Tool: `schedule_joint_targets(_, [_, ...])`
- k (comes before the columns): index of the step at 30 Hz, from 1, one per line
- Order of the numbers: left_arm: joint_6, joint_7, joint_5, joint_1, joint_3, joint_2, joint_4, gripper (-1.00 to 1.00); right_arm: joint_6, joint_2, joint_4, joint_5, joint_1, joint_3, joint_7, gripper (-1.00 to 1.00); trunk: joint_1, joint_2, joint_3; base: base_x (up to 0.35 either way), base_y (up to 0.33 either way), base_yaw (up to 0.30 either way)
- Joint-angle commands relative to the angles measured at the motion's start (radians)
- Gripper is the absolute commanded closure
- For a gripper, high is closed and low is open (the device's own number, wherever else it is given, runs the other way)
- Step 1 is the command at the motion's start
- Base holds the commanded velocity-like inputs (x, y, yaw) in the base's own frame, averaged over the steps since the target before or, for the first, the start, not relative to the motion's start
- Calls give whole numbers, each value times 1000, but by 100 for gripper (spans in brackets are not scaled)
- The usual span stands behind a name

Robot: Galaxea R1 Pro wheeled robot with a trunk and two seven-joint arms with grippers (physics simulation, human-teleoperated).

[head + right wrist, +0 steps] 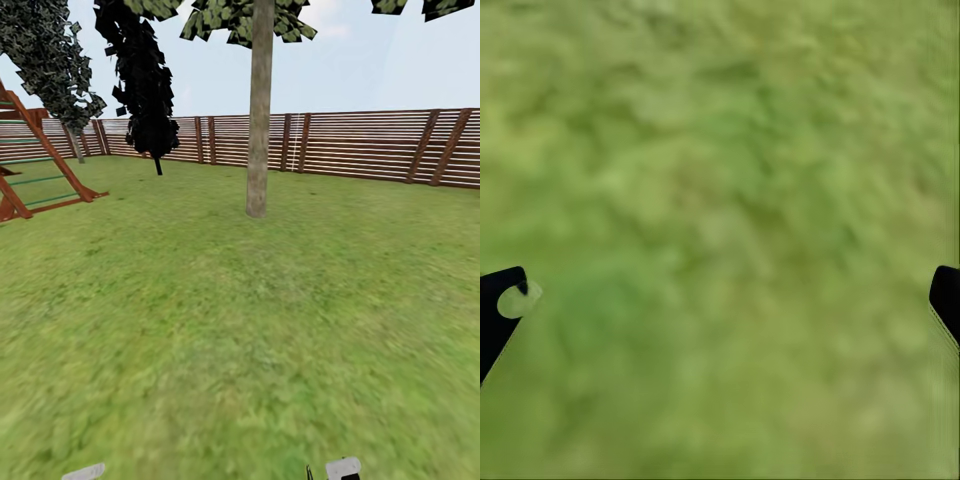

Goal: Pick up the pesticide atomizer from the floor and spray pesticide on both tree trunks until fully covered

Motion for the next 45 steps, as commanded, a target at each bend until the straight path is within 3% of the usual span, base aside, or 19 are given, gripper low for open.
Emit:
schedule_joint_targets(1, [0, 0, 1, 0, 0, 0, 0, 100, 0, 0, 0, 0, 0, 0, 0, -100, 0, 0, 0, 339, 0, 0])
schedule_joint_targets(45, [0, 0, 0, 0, 0, 0, 0, 100, 0, 0, 0, 1, 0, 0, 0, -100, 0, 0, 0, 339, 0, 0])
